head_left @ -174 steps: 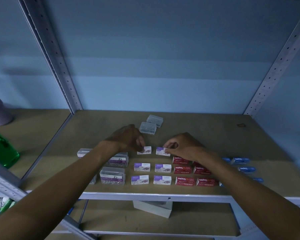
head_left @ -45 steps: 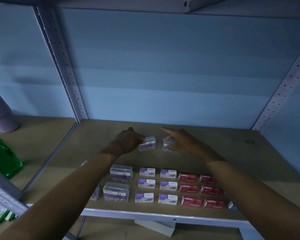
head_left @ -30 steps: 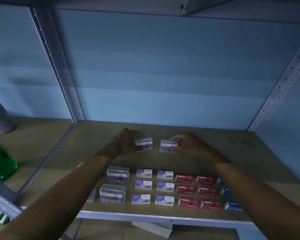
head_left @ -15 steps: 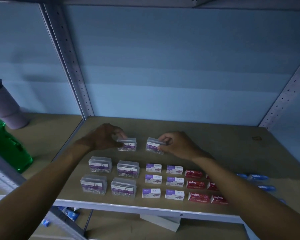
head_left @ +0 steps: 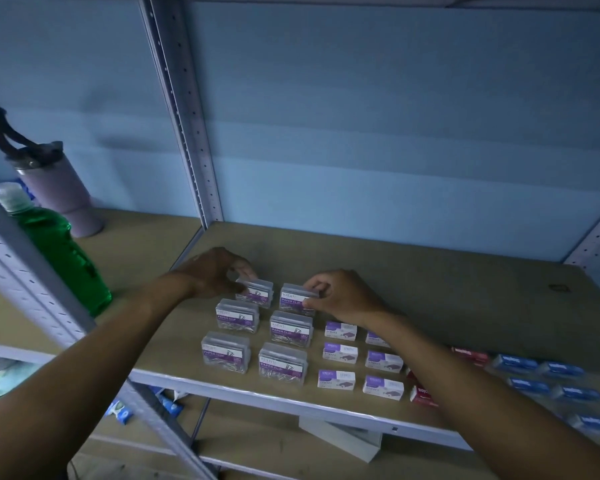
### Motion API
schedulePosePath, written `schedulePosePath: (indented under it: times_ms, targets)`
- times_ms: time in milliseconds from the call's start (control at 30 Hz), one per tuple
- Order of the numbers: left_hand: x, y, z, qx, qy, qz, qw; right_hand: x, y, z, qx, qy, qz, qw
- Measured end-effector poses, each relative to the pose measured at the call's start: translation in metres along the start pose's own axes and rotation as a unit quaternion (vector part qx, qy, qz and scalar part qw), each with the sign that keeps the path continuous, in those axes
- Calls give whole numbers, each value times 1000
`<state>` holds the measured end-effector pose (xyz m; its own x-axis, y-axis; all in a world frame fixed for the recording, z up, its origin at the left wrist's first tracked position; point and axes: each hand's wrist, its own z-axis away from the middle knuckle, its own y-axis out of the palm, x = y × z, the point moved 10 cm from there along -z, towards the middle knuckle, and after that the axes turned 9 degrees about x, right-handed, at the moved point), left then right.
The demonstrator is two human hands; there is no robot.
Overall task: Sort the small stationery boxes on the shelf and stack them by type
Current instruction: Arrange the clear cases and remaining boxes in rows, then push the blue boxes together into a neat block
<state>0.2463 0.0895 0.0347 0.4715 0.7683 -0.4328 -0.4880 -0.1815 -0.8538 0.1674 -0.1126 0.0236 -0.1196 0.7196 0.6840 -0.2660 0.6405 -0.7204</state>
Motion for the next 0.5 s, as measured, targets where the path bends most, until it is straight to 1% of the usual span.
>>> schedulePosePath:
  times_ms: [100, 333, 433, 500]
  targets:
    - [5, -4, 6, -13, 2, 9, 1000, -3, 2, 0, -3, 4, 4, 1000]
    - [2, -7, 14, -17, 5, -3, 1000, -3, 3, 1, -2, 7, 17, 1000]
    - [-15, -19, 23, -51, 3, 7, 999, -5, -16, 14, -29, 14, 11, 999]
    - [-40, -28, 32, -88, 23, 28, 995, -6, -34, 31, -46, 22, 3, 999]
